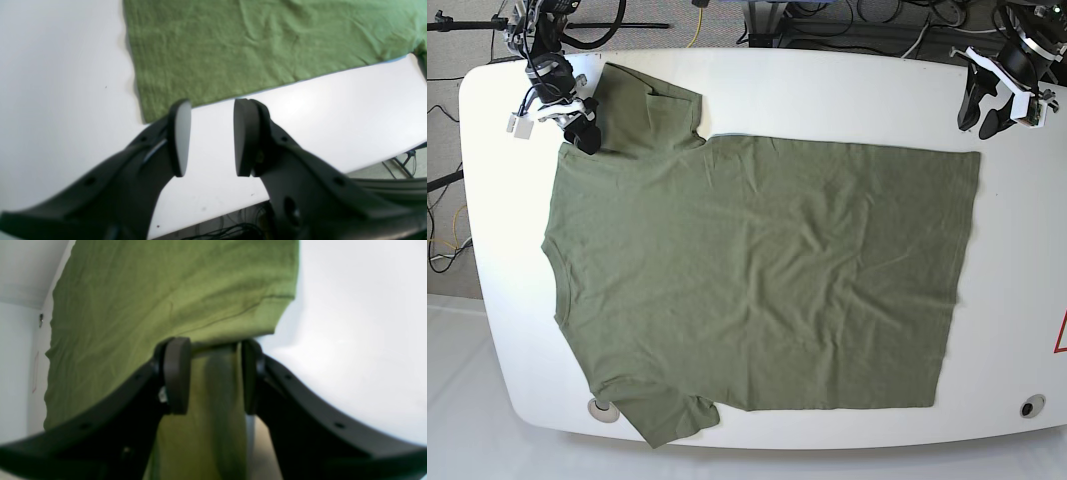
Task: Fold the T-shirt properly
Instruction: 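Close the right gripper on the shirt's shoulder edge by the sleeve, then lower the left gripper onto the opposite shoulder corner and pinch it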
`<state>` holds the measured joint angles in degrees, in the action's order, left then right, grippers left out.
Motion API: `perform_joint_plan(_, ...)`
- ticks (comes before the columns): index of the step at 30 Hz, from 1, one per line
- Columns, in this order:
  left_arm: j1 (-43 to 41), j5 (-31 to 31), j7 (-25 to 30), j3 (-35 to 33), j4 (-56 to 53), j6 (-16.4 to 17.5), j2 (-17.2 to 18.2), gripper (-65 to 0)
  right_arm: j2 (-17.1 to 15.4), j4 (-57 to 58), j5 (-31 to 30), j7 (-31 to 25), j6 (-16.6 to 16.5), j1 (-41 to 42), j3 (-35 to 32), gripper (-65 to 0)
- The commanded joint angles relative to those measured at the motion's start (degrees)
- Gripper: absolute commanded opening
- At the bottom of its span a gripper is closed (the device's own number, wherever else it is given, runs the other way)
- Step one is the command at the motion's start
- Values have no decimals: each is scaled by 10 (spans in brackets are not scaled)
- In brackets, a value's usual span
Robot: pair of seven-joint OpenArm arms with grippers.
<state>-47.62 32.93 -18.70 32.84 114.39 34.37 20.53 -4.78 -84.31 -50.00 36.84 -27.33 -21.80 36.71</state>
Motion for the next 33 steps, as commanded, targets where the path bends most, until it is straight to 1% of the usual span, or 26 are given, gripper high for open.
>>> perform_joint_plan(1, -2, 12, 10, 4, 5, 0, 7, -454, -2, 2, 24, 33, 11, -5, 0, -414)
perform_joint_plan(3, 1, 15, 8, 6, 5, -1, 8, -452, -1, 5, 33, 24, 9, -8, -5, -414)
perform_joint_plan(9, 5, 18, 6, 8, 3, -2, 8, -452, 0, 6, 36, 18, 8, -8, -5, -414)
perform_joint_plan(15, 13, 36, -1, 10, 1, -3, 9, -446, -2, 2, 40, 21, 8, -11, -8, -411)
perform_joint_plan(21, 17, 38, -5, 11, -1, -5, 9, -445, -3, 3, 41, 22, 8, -11, -12, -415)
perform_joint_plan(25, 12, 23, -10, 8, 1, -8, 9, -449, -3, 11, 39, 20, 6, -11, -20, -517)
perform_joint_plan(29, 8, 23, -15, 6, 3, -13, 8, -454, -4, 12, 37, 22, 5, -11, -23, -647)
perform_joint_plan(31, 8, 26, -18, 8, 2, -16, 8, -455, -4, 12, 36, 24, 6, -10, -23, -650)
perform_joint_plan(33, 10, 42, -31, 17, -10, -31, 11, -455, -5, 13, 35, 25, 1, -10, -22, -650)
